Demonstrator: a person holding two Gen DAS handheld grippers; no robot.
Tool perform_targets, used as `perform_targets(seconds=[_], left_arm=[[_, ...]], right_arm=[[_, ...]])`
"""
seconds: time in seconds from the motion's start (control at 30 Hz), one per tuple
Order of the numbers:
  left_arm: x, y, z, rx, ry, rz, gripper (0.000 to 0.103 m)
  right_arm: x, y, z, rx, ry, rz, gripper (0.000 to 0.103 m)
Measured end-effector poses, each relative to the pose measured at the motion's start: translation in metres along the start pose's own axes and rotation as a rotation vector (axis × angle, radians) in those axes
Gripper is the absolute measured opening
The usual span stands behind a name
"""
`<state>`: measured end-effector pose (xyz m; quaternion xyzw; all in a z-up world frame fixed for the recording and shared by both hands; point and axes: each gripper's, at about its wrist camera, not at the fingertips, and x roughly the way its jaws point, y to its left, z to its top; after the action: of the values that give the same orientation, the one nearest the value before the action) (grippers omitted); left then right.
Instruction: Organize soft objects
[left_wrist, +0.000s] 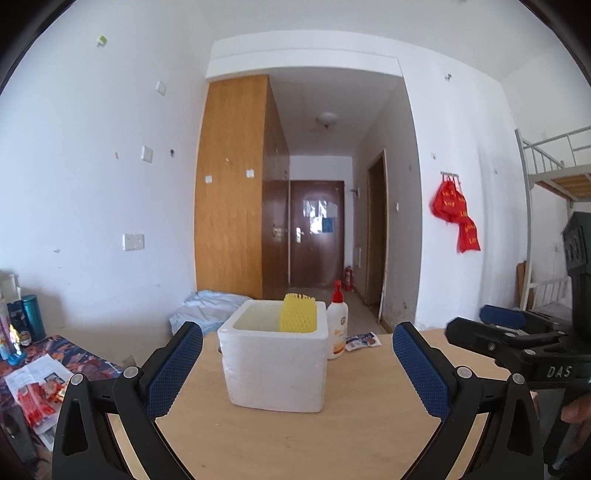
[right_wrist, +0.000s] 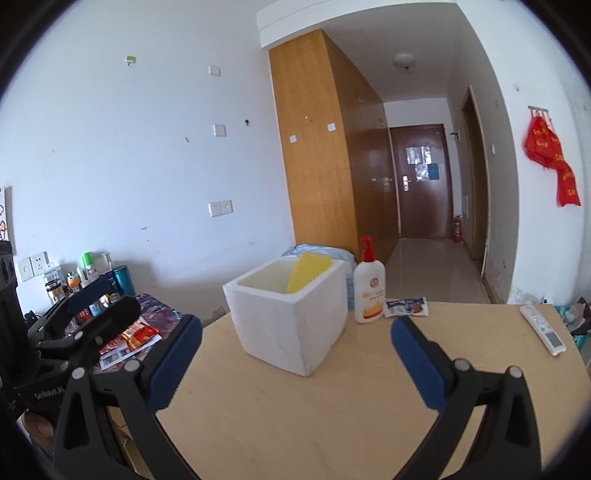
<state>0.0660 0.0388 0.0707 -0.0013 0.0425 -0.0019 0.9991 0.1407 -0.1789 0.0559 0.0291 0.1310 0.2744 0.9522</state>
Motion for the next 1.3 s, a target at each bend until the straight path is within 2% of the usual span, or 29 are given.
perform_targets(seconds=[0.23,0.67,0.8,1.3], left_arm=[[-0.007,-0.004,-0.025,-0.026,0.004,0.002,0.103],[-0.028,-0.017,-0.063,0.005,0.023,-0.023,0.103],[-0.035,-0.019,-0.070,0.005,0.029,-0.045,0.103],[-0.063,-0.028,-0.075,-0.006,0.013,-0.088,0.103]], right_arm=[[-0.023,-0.001,-0.024,-0.005,-0.038,-0.039,0.103],[-0.048,0.006,-0.066,-0.013,-0.070,-0.109,0.103],[-0.059,0.010,-0.077,-0.024,-0.093,-0.164,0.103],[-0.080,0.016,-0.089,0.002,-0.101,-0.171,0.103]])
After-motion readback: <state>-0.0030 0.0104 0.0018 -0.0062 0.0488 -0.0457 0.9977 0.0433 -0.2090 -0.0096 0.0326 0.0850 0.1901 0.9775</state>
